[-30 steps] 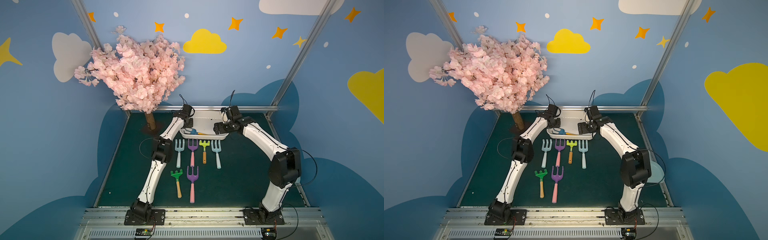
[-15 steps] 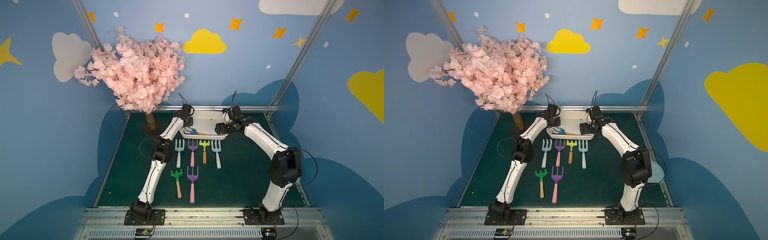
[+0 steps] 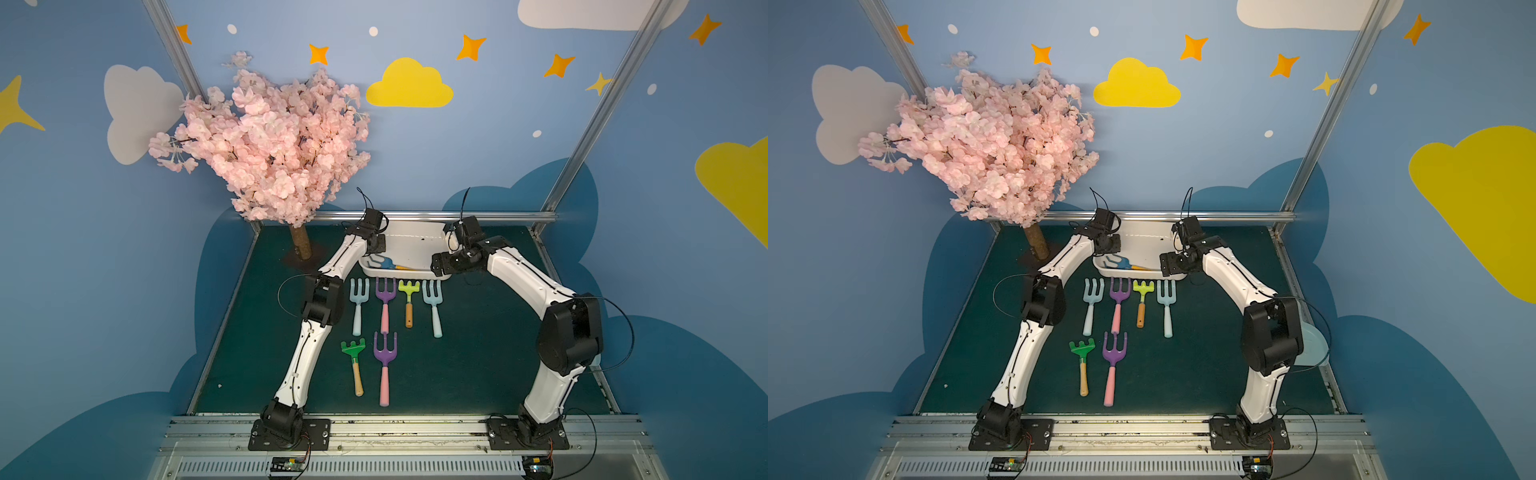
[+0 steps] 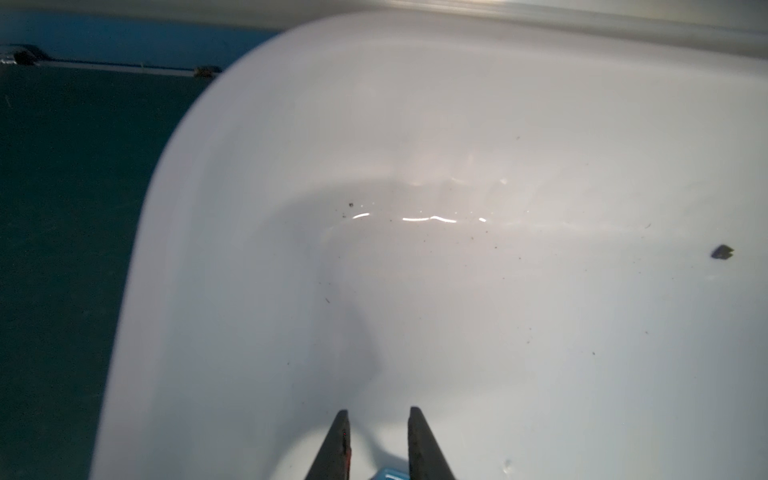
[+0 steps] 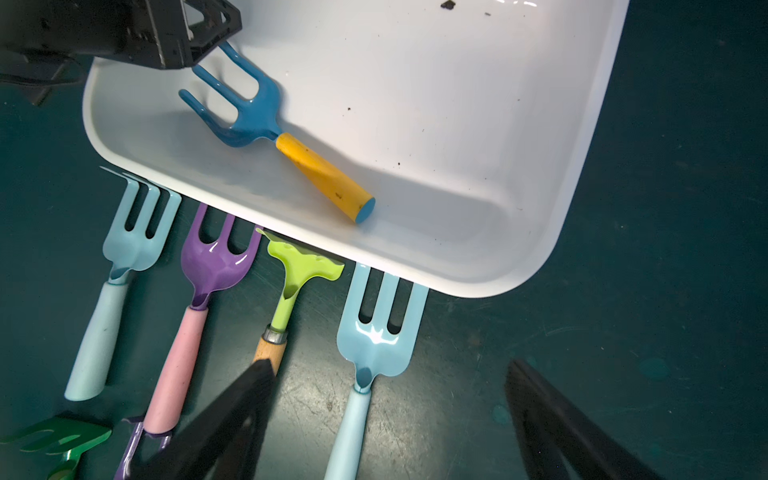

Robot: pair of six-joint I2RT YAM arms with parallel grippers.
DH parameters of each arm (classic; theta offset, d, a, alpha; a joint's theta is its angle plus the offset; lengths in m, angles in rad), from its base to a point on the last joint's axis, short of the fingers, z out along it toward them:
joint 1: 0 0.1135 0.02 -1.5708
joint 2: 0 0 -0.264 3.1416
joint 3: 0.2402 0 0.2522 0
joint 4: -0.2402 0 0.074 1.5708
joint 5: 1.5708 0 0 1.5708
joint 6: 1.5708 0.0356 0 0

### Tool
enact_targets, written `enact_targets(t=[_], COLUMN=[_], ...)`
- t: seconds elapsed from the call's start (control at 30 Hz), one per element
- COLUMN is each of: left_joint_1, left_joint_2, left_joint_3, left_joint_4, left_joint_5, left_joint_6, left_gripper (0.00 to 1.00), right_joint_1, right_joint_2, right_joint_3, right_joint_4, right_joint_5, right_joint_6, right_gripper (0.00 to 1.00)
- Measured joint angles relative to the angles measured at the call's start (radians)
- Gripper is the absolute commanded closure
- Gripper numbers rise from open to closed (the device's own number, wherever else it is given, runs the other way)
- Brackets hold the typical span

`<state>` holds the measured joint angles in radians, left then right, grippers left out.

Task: Take the hand rake out of the storage box
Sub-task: Pick up the rake from the storage box.

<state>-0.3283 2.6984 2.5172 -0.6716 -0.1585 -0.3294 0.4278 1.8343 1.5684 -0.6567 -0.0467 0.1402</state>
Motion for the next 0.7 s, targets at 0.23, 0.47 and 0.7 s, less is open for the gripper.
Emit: enact_targets(t=[0.23, 0.47, 0.7], left_joint_1=[-0.005, -0.031, -0.051], left_joint_2=[-0.004, -0.026, -0.03], left_joint_3=[-0.008, -0.063, -0.087], left_joint_4=[0.003, 0.007, 0.008], left_joint_5=[-0.01, -0.014, -0.023], left_joint_6=[0.0, -0.005, -0.007], left_gripper=[0.76, 0.74, 0.76], right_joint_1=[-0.001, -0.001, -0.001], right_joint_2=[0.0, 0.0, -0.004], right_joint_3=[-0.024, -0.042, -0.065], right_joint_4=[-0.003, -0.003, -0.002], right_joint_5=[0.0, 0.0, 0.0], right_joint_6=[-0.005, -0.009, -0.011], right_gripper=[0.09, 0.09, 0.09])
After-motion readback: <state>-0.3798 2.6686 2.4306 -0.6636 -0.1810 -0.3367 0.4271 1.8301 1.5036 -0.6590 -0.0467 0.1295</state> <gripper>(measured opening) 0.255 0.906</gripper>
